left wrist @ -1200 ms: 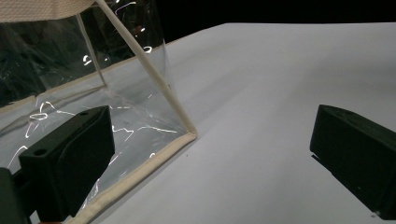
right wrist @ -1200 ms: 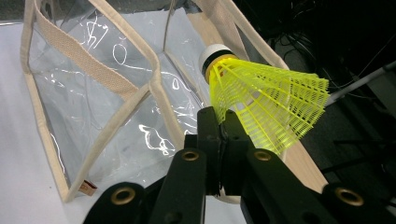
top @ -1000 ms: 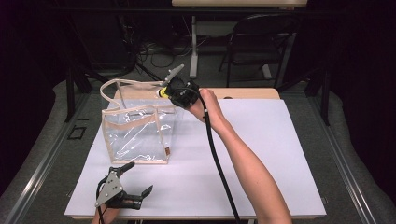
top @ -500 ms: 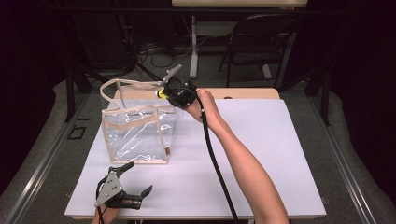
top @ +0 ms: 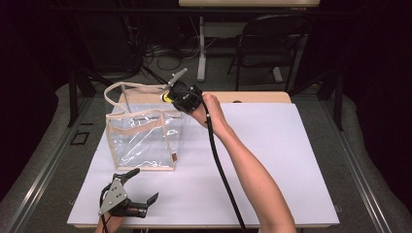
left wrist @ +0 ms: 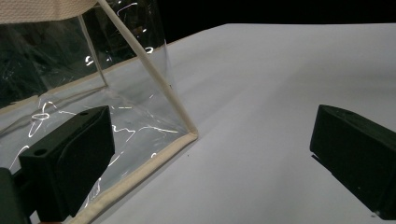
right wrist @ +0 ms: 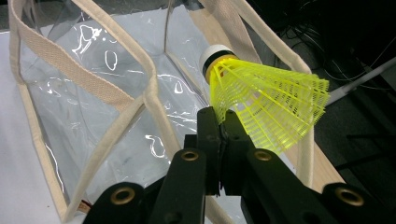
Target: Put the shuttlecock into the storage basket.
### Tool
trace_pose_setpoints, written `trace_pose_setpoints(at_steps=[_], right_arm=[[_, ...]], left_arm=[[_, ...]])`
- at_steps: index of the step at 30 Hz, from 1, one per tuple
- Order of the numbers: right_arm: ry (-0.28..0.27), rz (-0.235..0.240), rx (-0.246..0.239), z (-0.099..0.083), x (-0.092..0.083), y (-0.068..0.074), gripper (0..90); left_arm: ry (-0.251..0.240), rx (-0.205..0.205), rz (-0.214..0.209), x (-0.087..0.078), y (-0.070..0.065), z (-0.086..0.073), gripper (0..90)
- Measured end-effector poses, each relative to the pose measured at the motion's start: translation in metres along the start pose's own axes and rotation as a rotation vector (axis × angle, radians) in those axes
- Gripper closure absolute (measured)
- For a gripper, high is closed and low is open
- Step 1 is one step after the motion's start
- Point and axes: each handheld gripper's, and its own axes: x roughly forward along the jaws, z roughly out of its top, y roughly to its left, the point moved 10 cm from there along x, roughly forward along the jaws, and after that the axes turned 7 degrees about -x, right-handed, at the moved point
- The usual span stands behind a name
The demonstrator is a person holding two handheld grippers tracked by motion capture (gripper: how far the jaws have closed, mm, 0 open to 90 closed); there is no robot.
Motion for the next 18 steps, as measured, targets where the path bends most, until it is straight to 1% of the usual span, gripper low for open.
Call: trace_pose_setpoints(at_steps=[3,7,16,18], right_arm=[[0.005,0.000,0.008,-0.0003,0.0019,0.0001,89.0],[-0.003,-0.005,0.018,0.0009,0.0040,-0.0001,88.9],[-0.008,-0.003,0.023,0.0049,0.0053,0.0007,88.5],[-0.003,-0.002,0.022,0.0051,0.0053,0.0010,86.9]], left_arm=[[0.000,0.000,0.000,-0.0001,0.0001,0.0001,0.0],[0.000,0.000,0.000,0.0000,-0.0002,0.0001,0.0],[0.000,0.001,-0.001,0.0000,-0.0006,0.0002,0.0],[0.000,0.001,-0.002,-0.0001,-0.0006,0.0002,0.0]])
